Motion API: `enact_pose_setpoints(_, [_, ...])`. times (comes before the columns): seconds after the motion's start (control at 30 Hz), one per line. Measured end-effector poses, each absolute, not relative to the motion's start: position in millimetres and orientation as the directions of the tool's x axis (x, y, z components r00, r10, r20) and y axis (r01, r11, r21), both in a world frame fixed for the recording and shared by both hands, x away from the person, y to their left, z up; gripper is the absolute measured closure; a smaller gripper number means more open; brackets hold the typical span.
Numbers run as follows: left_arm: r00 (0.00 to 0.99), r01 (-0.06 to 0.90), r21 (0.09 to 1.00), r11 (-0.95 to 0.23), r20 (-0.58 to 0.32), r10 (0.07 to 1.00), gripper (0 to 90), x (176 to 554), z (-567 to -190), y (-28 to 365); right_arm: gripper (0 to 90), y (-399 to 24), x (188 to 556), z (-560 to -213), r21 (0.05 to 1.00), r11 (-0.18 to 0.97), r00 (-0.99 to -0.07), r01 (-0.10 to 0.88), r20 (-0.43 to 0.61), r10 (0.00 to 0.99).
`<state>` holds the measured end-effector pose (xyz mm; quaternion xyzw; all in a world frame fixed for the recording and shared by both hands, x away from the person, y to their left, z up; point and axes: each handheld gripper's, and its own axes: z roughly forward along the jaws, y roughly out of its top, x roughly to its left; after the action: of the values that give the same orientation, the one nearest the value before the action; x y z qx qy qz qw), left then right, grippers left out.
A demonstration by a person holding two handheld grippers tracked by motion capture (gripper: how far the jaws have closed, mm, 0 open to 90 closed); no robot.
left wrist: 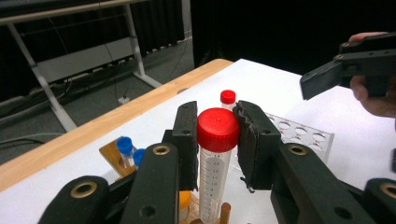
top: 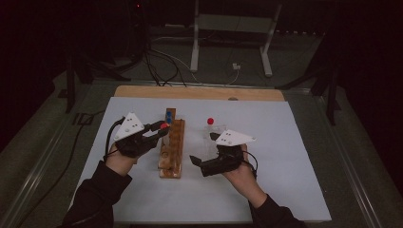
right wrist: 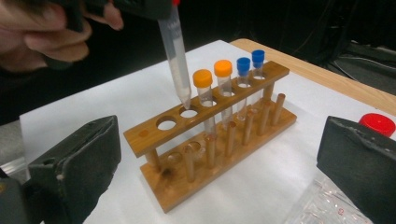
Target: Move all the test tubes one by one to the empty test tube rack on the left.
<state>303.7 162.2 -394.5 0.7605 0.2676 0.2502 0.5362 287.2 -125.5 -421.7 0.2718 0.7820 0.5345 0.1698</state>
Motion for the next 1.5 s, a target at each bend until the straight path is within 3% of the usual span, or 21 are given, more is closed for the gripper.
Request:
enact_pose_setpoints(0.5, [0.728,0.223,0.931,-0.288,0.038,0.685,71.7,315,-419,166,0.0,-129,289,-422,0.929,0.278,-0.79,0.246,0.026,0.613])
enact_pose_setpoints(1.5, [0.73,0.291,0.852,-0.436,0.097,0.676,71.2,316,-444,156,0.0,-136,292,-420,0.931,0.253,-0.781,0.264,0.052,0.622])
